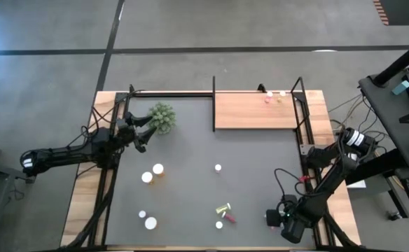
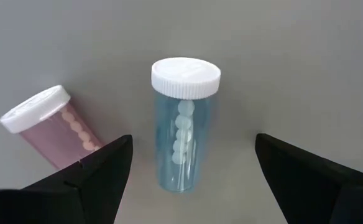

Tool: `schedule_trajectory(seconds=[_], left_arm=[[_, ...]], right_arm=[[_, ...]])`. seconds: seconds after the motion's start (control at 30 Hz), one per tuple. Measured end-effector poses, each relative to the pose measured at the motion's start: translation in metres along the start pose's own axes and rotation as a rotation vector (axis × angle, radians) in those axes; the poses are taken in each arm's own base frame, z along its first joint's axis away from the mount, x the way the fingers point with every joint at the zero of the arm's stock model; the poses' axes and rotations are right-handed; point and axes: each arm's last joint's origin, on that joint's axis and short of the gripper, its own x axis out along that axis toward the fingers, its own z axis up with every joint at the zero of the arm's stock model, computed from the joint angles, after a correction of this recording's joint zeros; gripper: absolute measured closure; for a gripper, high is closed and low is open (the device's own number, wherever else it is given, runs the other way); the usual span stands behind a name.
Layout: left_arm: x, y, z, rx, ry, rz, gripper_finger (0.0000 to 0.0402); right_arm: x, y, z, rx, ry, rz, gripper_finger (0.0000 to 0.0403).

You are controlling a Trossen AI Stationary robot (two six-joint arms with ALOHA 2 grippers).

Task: Pick and place medicine bottles onto shelf by color
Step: Put the bottom right blue pill bottle on the shelf

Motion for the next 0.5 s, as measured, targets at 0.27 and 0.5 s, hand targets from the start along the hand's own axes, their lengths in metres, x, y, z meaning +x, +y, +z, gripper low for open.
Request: schedule_trajectory(seconds=[0.27, 0.5], left_arm=[[0.0, 0.0, 0.0, 0.0, 0.0, 0.0, 0.0134], [0.0, 0.0, 0.0, 0.0, 0.0, 0.0, 0.0134]], right_arm=[[-0.0001, -0.0019, 0.0038, -0.003, -0.045, -0.016, 0.0074], [-0.0011, -0.0026, 0.0097, 0.011, -0.105, -0.027, 0.0074]])
